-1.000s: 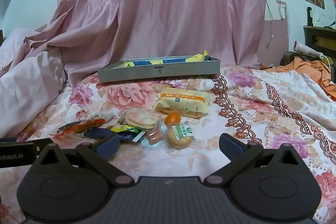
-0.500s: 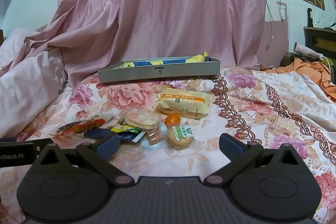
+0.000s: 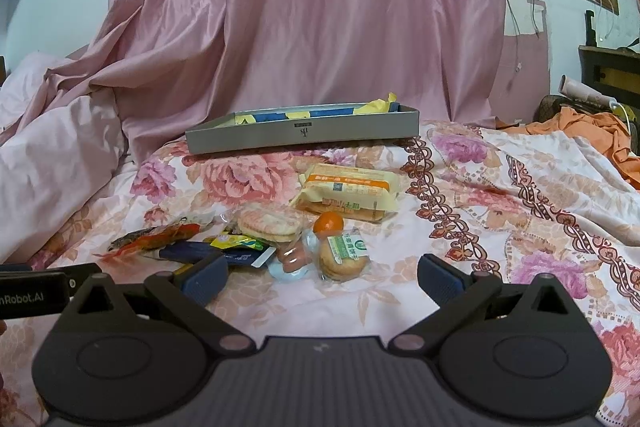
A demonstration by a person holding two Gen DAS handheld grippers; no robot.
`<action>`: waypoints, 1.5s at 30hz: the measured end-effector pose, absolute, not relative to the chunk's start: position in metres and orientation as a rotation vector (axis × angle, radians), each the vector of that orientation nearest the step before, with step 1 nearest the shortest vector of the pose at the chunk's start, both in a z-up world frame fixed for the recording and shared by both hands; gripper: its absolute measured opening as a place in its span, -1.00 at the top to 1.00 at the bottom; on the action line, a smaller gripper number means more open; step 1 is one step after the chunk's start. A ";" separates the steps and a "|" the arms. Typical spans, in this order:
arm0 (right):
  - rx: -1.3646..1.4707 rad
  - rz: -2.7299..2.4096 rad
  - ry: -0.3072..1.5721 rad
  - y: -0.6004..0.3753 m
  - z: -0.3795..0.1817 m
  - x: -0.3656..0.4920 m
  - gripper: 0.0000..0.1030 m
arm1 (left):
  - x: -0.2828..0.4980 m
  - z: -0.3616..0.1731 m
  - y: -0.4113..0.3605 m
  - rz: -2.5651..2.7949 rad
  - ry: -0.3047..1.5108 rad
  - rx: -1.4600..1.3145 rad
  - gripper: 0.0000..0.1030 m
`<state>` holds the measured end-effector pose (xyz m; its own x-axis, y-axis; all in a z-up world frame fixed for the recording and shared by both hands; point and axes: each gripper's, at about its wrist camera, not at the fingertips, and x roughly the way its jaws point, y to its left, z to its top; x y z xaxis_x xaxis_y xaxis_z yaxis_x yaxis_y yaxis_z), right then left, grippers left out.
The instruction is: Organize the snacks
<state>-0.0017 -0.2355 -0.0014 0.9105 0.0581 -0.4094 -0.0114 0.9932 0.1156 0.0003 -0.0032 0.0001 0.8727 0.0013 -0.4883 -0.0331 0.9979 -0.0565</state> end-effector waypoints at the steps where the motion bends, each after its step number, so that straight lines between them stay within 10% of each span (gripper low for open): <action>1: 0.112 0.036 0.424 -0.236 -0.001 -0.002 -1.00 | 0.000 0.000 -0.003 0.018 0.510 -0.064 -0.98; 45: 0.035 0.135 0.421 -0.234 0.010 0.006 -1.00 | 0.014 -0.003 -0.007 0.003 0.569 -0.080 -0.99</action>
